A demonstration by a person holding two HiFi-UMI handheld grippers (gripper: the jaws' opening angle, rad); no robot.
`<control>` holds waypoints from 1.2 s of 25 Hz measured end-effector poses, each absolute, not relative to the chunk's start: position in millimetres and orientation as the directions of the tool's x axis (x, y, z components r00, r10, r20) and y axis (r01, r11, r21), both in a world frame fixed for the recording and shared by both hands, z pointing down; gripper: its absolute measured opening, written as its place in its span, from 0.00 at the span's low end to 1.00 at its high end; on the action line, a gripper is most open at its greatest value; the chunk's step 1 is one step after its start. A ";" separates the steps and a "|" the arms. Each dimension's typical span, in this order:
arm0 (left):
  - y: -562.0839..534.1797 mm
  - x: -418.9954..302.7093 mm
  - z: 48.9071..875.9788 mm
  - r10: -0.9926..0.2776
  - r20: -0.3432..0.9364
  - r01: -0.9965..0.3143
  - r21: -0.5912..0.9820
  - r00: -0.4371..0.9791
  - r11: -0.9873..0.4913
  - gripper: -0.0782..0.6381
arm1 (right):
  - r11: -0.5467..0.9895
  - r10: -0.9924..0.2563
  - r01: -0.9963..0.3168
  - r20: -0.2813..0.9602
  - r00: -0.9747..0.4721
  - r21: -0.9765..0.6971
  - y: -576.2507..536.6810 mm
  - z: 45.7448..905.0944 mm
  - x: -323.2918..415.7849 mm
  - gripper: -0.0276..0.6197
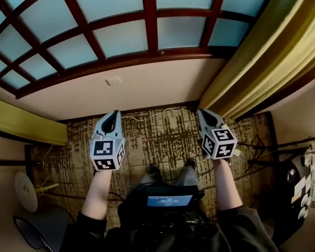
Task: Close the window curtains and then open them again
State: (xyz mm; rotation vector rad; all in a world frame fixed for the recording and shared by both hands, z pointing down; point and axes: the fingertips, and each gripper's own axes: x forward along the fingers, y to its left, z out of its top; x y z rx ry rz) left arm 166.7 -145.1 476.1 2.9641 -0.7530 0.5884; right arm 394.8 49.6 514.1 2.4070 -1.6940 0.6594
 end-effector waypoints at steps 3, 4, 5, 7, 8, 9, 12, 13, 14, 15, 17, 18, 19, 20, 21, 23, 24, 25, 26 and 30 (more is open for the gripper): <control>-149.3 154.6 479.1 -0.475 0.361 -0.491 -0.053 0.803 -0.870 0.11 | -0.349 -0.861 -0.928 0.437 0.262 -0.131 47.2 515.9 385.4 0.06; -149.0 151.1 479.1 -0.482 0.360 -0.499 -0.050 0.799 -0.865 0.11 | -0.343 -0.860 -0.930 0.441 0.256 -0.129 47.2 517.0 382.9 0.06; -148.3 147.7 479.0 -0.489 0.359 -0.507 -0.048 0.795 -0.861 0.11 | -0.338 -0.861 -0.932 0.443 0.250 -0.131 47.5 518.4 380.6 0.06; -145.6 141.6 479.1 -0.501 0.363 -0.523 -0.041 0.786 -0.851 0.11 | -0.327 -0.863 -0.935 0.447 0.237 -0.135 48.2 522.1 376.7 0.06; -142.7 138.4 480.0 -0.505 0.367 -0.532 -0.034 0.781 -0.846 0.11 | -0.320 -0.863 -0.938 0.451 0.230 -0.135 49.3 524.4 374.7 0.06; -139.1 134.4 482.2 -0.510 0.373 -0.540 -0.028 0.775 -0.841 0.11 | -0.313 -0.862 -0.941 0.455 0.223 -0.132 51.1 526.6 372.3 0.06; -133.0 124.1 493.4 -0.525 0.385 -0.559 -0.029 0.759 -0.829 0.11 | -0.295 -0.863 -0.947 0.460 0.208 -0.125 55.2 532.5 367.7 0.06; -131.6 122.7 497.4 -0.527 0.388 -0.563 -0.025 0.756 -0.826 0.11 | -0.294 -0.863 -0.947 0.461 0.206 -0.127 57.3 534.9 367.5 0.06; -129.4 121.9 501.8 -0.525 0.393 -0.565 -0.017 0.755 -0.825 0.11 | -0.296 -0.863 -0.946 0.462 0.206 -0.130 60.9 537.5 367.8 0.06; -127.1 121.5 506.2 -0.522 0.396 -0.566 -0.007 0.755 -0.824 0.11 | -0.300 -0.861 -0.945 0.464 0.208 -0.133 65.4 540.2 368.7 0.06; -124.8 121.0 514.3 -0.516 0.398 -0.565 0.007 0.758 -0.825 0.11 | -0.312 -0.857 -0.940 0.467 0.216 -0.137 73.4 545.0 372.4 0.06; -125.1 120.3 518.5 -0.515 0.401 -0.565 0.008 0.758 -0.825 0.11 | -0.318 -0.855 -0.938 0.469 0.220 -0.140 76.7 547.4 374.7 0.06; -125.7 119.1 523.0 -0.515 0.405 -0.566 0.008 0.755 -0.824 0.11 | -0.324 -0.853 -0.935 0.472 0.223 -0.144 79.9 550.1 376.9 0.06; -126.1 117.7 527.5 -0.515 0.412 -0.568 0.008 0.752 -0.823 0.11 | -0.330 -0.851 -0.932 0.474 0.226 -0.149 83.3 553.0 378.9 0.06; -126.0 116.1 531.5 -0.514 0.419 -0.569 0.010 0.749 -0.822 0.11 | -0.336 -0.849 -0.930 0.477 0.228 -0.152 86.8 556.0 380.6 0.06; -124.5 113.4 536.4 -0.509 0.430 -0.569 0.012 0.746 -0.823 0.11 | -0.343 -0.843 -0.927 0.485 0.232 -0.152 93.0 561.6 382.7 0.06; -123.4 112.9 536.8 -0.507 0.431 -0.566 0.011 0.747 -0.824 0.11 | -0.344 -0.841 -0.927 0.487 0.234 -0.149 95.3 563.3 383.4 0.06; -122.4 112.8 536.3 -0.505 0.431 -0.563 0.010 0.748 -0.827 0.11 | -0.344 -0.840 -0.928 0.488 0.236 -0.144 97.2 563.9 383.9 0.06; -121.2 112.7 535.4 -0.503 0.429 -0.560 0.008 0.750 -0.828 0.11 | -0.343 -0.840 -0.929 0.488 0.238 -0.137 98.7 564.0 384.0 0.06; -116.1 112.0 530.6 -0.503 0.422 -0.555 0.001 0.754 -0.832 0.11 | -0.337 -0.837 -0.935 0.489 0.244 -0.110 103.3 562.7 382.5 0.06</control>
